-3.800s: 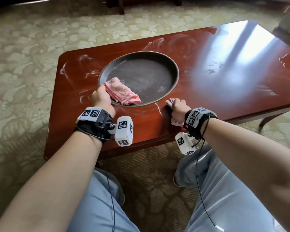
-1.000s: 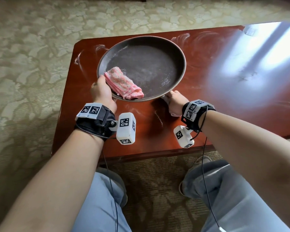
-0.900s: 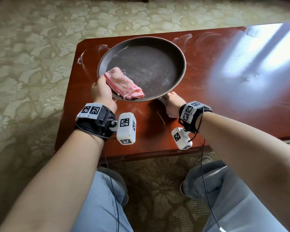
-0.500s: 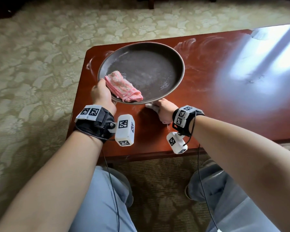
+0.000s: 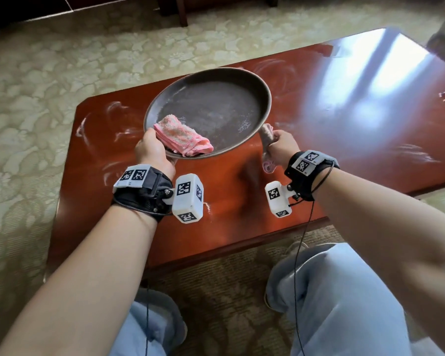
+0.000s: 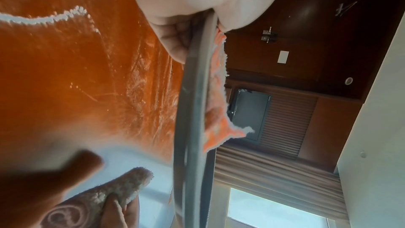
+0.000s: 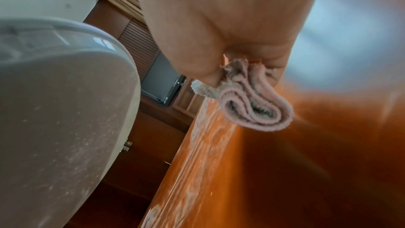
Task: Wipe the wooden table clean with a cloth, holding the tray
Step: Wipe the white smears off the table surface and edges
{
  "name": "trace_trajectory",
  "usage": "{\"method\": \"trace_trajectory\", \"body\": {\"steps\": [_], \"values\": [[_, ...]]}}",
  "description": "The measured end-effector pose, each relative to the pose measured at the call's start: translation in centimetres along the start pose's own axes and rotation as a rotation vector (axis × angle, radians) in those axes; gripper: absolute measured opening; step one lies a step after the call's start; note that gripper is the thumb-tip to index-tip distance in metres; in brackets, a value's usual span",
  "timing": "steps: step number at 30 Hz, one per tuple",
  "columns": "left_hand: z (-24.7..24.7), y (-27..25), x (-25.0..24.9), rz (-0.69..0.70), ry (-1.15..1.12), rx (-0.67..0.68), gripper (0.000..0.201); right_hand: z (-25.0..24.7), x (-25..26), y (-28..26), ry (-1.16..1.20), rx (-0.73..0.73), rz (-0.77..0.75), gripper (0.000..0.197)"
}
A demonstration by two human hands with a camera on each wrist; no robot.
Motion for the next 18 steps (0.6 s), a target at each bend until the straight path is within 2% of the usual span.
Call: {"method": "trace_trajectory", "body": {"steps": [2,5,8,13,18], "values": [[1.4,-0.1,0.6,-0.014,-0.01,0.007,0.02,-1.8,-1.1,1.5,-0.049,-0.058,0.022,0.006],[2.7,0.3,1.3,-0.018,-0.024,0.016,0.017,-3.9,-2.0,3.5,-0.135,-0.141,0.041,0.022],[3.5,0.8,1.7,-0.018,-0.029,0.012,0.016,-4.6,-2.3,4.8,-0.238,-0.162,0.059,0.03],[3.5,2.1,1.8,-0.018,-0.041,0.0,0.015,-2.7,-3.3,5.6,-0.461,-0.045,0.124,0.059],[2.2,3.6,1.8,-0.02,-0.037,-0.005,0.017,-1.3,-2.1,6.4,-0.614,-0.003,0.09,0.06]]}}
Point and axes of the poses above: each hand's wrist, its own y-axis towards the middle knuckle, its own z-axis out of the palm, x = y × z, the point moved 8 cm from there along y, towards the middle knuckle, and after that the axes turned 9 degrees about z, right-handed, at the moved point
